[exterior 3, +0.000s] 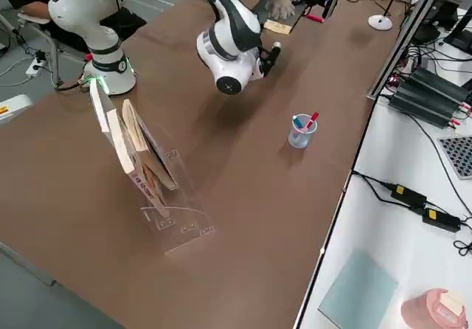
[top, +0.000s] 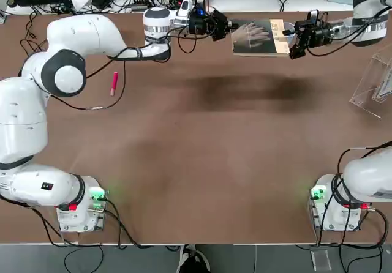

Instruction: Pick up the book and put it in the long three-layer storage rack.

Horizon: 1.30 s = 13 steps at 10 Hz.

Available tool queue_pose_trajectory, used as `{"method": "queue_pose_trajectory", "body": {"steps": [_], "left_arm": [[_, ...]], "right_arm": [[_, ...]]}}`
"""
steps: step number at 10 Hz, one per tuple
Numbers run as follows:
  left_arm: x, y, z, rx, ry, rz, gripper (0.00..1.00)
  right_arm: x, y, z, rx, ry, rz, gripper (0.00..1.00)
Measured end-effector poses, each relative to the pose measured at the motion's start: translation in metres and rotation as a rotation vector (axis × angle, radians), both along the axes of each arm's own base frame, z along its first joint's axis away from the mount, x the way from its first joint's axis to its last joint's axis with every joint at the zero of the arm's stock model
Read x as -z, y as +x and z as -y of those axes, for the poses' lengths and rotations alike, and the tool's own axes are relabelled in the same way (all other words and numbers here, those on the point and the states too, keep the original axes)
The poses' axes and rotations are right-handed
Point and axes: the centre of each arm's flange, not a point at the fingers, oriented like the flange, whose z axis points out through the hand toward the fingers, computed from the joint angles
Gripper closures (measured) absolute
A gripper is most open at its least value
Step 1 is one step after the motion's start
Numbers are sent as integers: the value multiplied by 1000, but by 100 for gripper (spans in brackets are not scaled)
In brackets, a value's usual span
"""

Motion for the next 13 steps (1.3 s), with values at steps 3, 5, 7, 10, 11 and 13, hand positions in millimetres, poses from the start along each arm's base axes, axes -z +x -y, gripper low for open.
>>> {"method": "queue_pose_trajectory", "body": {"steps": [3,5,7,10,11,13], "left_arm": [[0,0,0,0,0,0,97],[-1,0,0,-1,-1,1,97],[-1,1,0,-1,-1,2,96],[-1,1,0,-1,-1,1,96],[-1,1,0,-1,-1,2,96],[-1,1,0,-1,-1,2,96]], "right_arm": [[3,-6,-2,-15,18,-18,30],[5,-9,-2,-16,19,-24,50],[5,-9,-3,-16,20,-26,55],[5,-9,-3,-16,22,-26,85],[4,-9,-4,-16,22,-30,85],[2,-9,-3,-17,21,-55,85]]}}
